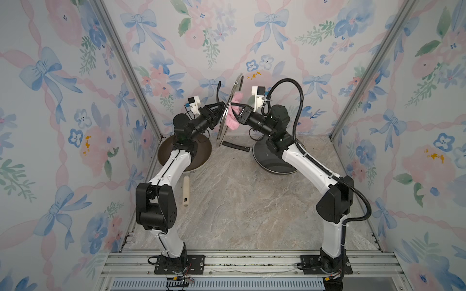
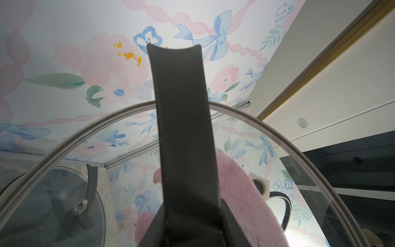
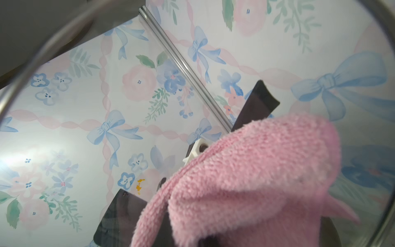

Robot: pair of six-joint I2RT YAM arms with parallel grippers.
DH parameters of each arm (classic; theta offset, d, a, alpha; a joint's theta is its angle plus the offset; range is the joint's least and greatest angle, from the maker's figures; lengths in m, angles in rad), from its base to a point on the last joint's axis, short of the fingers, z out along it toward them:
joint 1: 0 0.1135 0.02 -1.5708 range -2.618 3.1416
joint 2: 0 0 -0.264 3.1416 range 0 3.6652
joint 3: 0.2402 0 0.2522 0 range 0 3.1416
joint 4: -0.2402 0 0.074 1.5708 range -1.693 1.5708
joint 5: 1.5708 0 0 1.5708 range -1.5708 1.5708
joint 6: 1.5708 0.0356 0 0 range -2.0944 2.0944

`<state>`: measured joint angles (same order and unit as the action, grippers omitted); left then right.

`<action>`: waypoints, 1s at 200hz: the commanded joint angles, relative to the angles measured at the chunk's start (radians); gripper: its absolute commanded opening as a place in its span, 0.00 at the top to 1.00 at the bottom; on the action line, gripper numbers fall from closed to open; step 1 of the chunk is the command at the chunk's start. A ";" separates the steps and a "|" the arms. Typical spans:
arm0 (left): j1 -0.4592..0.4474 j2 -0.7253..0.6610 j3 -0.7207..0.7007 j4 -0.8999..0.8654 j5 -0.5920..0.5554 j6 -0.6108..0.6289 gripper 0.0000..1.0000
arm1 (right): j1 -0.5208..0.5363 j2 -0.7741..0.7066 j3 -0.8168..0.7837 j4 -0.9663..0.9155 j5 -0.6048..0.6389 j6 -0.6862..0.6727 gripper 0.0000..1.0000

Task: Wipe the pot lid with a cloth
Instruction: Wipe the pot lid.

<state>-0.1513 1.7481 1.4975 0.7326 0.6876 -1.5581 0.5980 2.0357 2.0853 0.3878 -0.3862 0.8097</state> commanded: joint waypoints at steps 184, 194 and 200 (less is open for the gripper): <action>-0.070 0.191 0.267 0.116 -0.037 -0.036 0.94 | 0.110 -0.092 -0.155 0.029 0.046 -0.103 0.97; -0.075 0.193 0.254 0.117 -0.052 -0.040 0.94 | 0.112 -0.119 -0.145 0.052 0.065 -0.110 0.97; -0.080 0.192 0.250 0.116 -0.056 -0.039 0.94 | 0.109 -0.126 -0.138 0.068 0.074 -0.108 0.97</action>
<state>-0.1829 1.9423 1.7248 0.7162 0.6468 -1.5681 0.6598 2.0449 1.8973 0.3077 -0.2474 0.7681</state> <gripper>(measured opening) 0.332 0.120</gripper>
